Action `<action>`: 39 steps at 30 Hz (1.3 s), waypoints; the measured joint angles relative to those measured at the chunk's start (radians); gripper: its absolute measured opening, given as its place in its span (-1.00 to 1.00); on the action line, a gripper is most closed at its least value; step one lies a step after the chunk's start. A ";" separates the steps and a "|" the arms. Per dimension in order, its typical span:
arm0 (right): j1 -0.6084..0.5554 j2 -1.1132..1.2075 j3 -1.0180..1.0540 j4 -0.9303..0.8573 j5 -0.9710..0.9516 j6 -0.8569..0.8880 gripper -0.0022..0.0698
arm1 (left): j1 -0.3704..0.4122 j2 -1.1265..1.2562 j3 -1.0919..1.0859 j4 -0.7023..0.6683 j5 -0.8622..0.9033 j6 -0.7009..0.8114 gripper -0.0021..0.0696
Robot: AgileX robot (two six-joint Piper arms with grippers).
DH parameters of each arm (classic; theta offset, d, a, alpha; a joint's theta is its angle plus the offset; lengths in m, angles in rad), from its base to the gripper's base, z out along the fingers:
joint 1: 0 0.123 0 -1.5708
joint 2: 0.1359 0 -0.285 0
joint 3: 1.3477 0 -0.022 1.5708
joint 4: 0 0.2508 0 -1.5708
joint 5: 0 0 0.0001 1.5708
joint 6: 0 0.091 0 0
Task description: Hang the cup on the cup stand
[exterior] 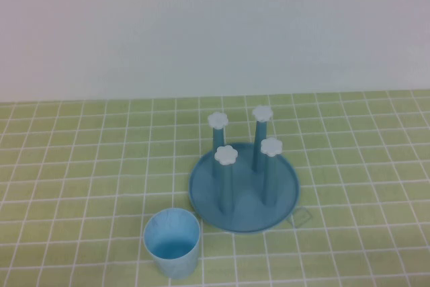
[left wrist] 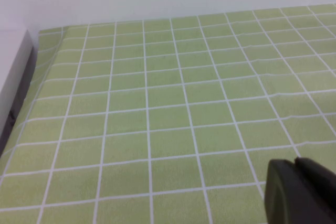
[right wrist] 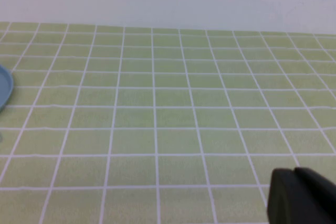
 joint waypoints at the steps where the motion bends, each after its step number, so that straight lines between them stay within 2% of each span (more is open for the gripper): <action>1: 0.000 0.000 0.000 0.000 0.000 0.000 -0.95 | 0.000 0.000 0.000 0.000 0.000 0.000 -0.95; 22: 0.000 0.000 0.000 0.000 0.000 0.002 -0.94 | 0.000 0.000 0.000 0.029 -0.002 0.009 -0.95; 24: 0.000 0.000 0.000 0.000 0.000 0.002 -0.95 | 0.000 0.000 0.000 0.066 -0.022 0.055 -0.95; 28: 0.000 0.000 0.000 -0.009 -0.003 -0.011 -0.94 | 0.000 0.000 0.000 0.047 -0.129 0.074 -0.95; 32: 0.000 0.000 0.000 -0.005 -0.097 -0.011 -0.94 | 0.000 0.000 0.000 0.021 -0.304 0.076 -0.95; 33: 0.000 0.000 0.000 -0.005 -0.139 -0.011 -0.95 | 0.000 0.000 0.000 0.018 -0.411 0.075 -0.95; 34: 0.000 0.000 0.000 -0.005 -0.176 -0.011 -0.94 | 0.000 0.000 0.000 0.010 -0.381 0.076 -0.95; 39: 0.000 0.000 0.000 -0.001 -0.421 -0.011 -0.94 | 0.000 0.000 0.000 0.007 -0.461 0.076 -0.95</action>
